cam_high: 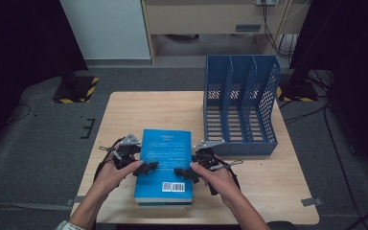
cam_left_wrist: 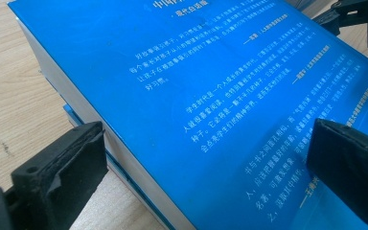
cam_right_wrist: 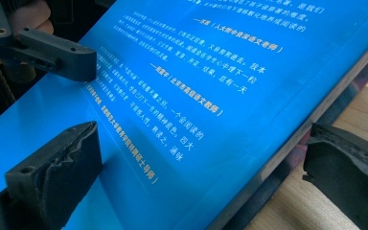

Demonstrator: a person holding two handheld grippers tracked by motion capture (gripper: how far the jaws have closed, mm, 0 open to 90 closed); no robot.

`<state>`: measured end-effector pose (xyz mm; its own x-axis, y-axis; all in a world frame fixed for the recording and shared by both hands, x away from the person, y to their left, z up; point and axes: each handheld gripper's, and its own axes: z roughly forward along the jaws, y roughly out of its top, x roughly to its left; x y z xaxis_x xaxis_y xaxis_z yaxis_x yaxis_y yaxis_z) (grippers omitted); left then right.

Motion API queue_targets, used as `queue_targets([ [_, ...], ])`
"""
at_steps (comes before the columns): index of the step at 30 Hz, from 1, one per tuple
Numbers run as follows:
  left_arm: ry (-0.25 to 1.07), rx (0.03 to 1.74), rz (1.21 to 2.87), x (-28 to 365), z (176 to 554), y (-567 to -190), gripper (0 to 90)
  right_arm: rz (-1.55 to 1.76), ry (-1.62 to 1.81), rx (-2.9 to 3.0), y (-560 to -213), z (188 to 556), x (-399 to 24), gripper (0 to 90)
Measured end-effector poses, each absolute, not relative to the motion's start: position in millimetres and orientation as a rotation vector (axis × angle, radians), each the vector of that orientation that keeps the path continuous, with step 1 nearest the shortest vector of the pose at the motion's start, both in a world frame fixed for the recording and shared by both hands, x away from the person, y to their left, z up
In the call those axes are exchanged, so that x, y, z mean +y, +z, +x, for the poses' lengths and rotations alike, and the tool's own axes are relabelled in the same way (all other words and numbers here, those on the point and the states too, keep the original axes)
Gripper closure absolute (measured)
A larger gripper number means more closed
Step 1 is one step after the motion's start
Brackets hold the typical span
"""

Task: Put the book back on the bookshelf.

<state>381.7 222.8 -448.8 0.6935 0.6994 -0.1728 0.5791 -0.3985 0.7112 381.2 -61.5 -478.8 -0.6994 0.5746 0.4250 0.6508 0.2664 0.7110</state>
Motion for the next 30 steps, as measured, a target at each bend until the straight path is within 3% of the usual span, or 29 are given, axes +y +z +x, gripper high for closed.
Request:
queue_targets([
  [26,0.156,0.969,2.082,227.8,386.4,-453.2,0.0,-1.163,-1.415,-2.323,-486.8,395.2,-59.6,0.2],
  [30,0.185,0.993,2.066,231.4,384.5,-449.3,7.8,-1.157,-1.436,-2.378,-481.2,391.2,-57.3,0.6],
])
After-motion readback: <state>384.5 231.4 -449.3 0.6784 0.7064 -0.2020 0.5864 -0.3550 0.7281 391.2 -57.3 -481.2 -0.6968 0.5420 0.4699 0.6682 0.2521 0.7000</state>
